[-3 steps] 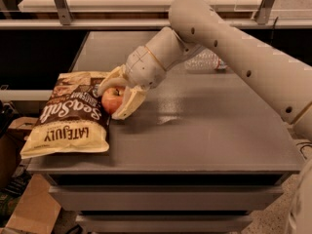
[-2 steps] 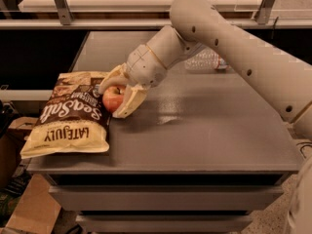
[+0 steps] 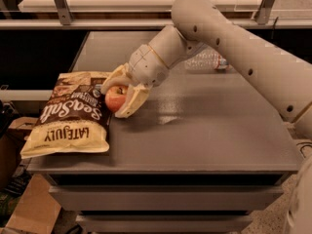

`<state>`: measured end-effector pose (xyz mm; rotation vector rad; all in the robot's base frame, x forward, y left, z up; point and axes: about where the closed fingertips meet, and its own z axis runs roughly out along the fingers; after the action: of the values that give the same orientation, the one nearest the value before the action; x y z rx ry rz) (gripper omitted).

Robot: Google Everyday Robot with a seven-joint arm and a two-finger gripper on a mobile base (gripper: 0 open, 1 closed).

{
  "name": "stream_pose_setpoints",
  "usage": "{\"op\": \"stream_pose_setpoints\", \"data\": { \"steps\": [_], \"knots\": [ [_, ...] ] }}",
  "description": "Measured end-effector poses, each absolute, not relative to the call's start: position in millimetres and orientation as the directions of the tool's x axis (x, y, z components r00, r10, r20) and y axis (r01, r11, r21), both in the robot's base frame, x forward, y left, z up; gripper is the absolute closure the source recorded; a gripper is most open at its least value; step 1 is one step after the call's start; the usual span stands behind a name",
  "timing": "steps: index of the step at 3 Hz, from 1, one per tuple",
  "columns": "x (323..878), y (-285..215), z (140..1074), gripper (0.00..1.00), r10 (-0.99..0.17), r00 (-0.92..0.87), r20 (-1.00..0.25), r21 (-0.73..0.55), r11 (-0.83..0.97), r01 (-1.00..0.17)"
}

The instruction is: Move apple near brown chip bag

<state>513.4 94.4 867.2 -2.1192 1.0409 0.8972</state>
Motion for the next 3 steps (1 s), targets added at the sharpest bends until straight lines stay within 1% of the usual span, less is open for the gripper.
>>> {"op": "stream_pose_setpoints", "data": {
  "steps": [1, 2, 3],
  "knots": [
    [512.7, 94.0, 866.3, 0.12, -0.424, 0.461, -0.780, -0.214, -0.511, -0.832],
    [511.2, 95.3, 864.9, 0.00, -0.420, 0.459, -0.783, -0.209, -0.517, -0.830],
    [514.7, 98.7, 873.5, 0.00, -0.421, 0.478, -0.770, -0.210, -0.541, -0.814]
  ]
}}
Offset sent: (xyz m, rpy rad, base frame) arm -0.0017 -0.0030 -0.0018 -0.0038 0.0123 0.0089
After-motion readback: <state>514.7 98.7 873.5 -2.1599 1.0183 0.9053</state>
